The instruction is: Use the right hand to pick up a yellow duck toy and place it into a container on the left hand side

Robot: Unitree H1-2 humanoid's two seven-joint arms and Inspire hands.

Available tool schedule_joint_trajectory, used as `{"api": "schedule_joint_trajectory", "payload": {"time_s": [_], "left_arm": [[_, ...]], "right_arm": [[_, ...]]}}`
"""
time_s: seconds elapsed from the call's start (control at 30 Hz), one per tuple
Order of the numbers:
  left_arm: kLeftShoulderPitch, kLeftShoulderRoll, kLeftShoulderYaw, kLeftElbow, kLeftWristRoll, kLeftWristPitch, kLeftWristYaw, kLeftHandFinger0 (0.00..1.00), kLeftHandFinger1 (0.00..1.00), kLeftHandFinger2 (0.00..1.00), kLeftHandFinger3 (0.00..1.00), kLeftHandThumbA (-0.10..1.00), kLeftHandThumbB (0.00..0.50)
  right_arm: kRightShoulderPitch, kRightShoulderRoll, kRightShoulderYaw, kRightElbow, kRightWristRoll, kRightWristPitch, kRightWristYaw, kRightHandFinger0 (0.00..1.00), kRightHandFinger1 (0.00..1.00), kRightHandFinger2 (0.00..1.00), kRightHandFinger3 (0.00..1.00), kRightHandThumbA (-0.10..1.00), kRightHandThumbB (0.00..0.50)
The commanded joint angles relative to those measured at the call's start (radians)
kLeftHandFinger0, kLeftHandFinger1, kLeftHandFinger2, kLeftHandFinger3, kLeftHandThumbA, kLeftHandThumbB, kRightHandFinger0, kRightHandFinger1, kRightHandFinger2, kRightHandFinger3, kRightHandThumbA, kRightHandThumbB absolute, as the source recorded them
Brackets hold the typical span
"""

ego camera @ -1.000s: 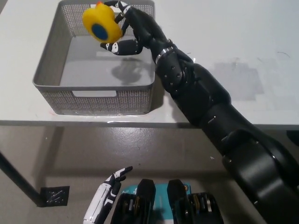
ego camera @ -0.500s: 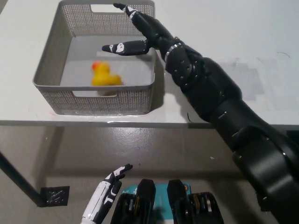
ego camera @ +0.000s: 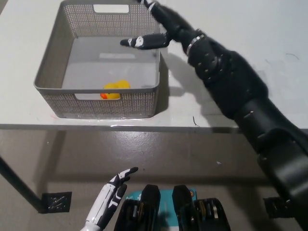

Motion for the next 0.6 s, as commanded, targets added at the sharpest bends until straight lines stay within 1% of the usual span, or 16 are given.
{"api": "schedule_joint_trajectory", "payload": {"time_s": [0.0,0.03,0.07,0.1,0.13,0.17,0.2,0.23,0.3,0.37,0.47,0.5,0.53,0.57], "left_arm": [[-0.021,0.004,-0.001,-0.019,0.003,-0.031,-0.001,1.0,1.0,0.9,1.0,1.0,0.5],[-0.021,0.004,0.0,-0.02,0.004,-0.031,0.0,1.0,1.0,0.9,1.0,1.0,0.5],[-0.018,0.007,0.002,-0.022,0.002,-0.031,-0.003,1.0,1.0,0.9,1.0,1.0,0.5],[-0.016,0.008,0.003,-0.023,0.001,-0.031,-0.004,1.0,1.0,0.9,1.0,1.0,0.5],[-0.016,0.009,0.004,-0.024,-0.004,-0.031,-0.007,1.0,1.0,0.9,1.0,1.0,0.5],[-0.017,0.01,0.005,-0.023,-0.008,-0.031,-0.009,1.0,1.0,0.9,1.0,1.0,0.5],[-0.02,0.013,0.008,-0.022,-0.013,-0.031,-0.012,1.0,1.0,0.9,1.0,1.0,0.5],[-0.022,0.014,0.009,-0.022,-0.017,-0.03,-0.014,1.0,1.0,0.9,1.0,1.0,0.5],[-0.018,0.021,0.008,-0.028,-0.008,-0.024,-0.016,1.0,1.0,0.92,1.0,1.0,0.5],[-0.017,0.023,0.007,-0.024,-0.004,-0.031,-0.008,1.0,1.0,0.92,1.0,1.0,0.5],[-0.006,0.025,0.003,-0.02,-0.001,-0.031,0.001,1.0,1.0,0.93,1.0,1.0,0.5],[-0.006,0.025,0.003,-0.02,0.0,-0.031,0.005,1.0,1.0,0.93,1.0,1.0,0.5],[-0.007,0.025,0.005,-0.018,0.001,-0.031,0.008,1.0,1.0,0.93,1.0,1.0,0.5],[-0.007,0.026,0.009,-0.017,-0.001,-0.031,0.008,1.0,1.0,0.93,1.0,1.0,0.5]], "right_arm": [[0.042,-0.079,-0.107,-0.283,0.102,0.071,0.044,1.0,1.0,1.0,1.0,1.0,0.452],[0.063,-0.088,-0.127,-0.341,0.12,0.085,0.051,1.0,1.0,1.0,1.0,1.0,0.442],[0.117,-0.103,-0.164,-0.467,0.152,0.109,0.059,1.0,1.0,1.0,1.0,1.0,0.426],[0.13,-0.106,-0.173,-0.499,0.159,0.116,0.061,1.0,1.0,1.0,1.0,1.0,0.425],[0.166,-0.12,-0.191,-0.579,0.171,0.102,0.059,1.0,1.0,1.0,1.0,1.0,0.413],[0.182,-0.127,-0.199,-0.615,0.179,0.096,0.061,1.0,1.0,1.0,1.0,1.0,0.412],[0.231,-0.14,-0.222,-0.722,0.202,0.109,0.067,1.0,1.0,1.0,1.0,1.0,0.433],[0.263,-0.144,-0.236,-0.794,0.211,0.127,0.069,1.0,1.0,1.0,1.0,1.0,0.439],[0.351,-0.153,-0.265,-0.956,0.22,0.142,0.055,1.0,1.0,1.0,1.0,1.0,0.426],[0.421,-0.16,-0.282,-1.058,0.225,0.136,0.047,1.0,1.0,1.0,1.0,1.0,0.418],[0.582,-0.162,-0.303,-1.238,0.267,0.126,0.039,1.0,1.0,1.0,1.0,1.0,0.404],[0.612,-0.162,-0.306,-1.266,0.269,0.121,0.036,1.0,1.0,1.0,1.0,1.0,0.417],[0.665,-0.158,-0.313,-1.306,0.277,0.103,0.025,1.0,1.0,1.0,1.0,1.0,0.413],[0.731,-0.148,-0.32,-1.34,0.283,0.061,0.003,1.0,1.0,1.0,1.0,1.0,0.395]]}}
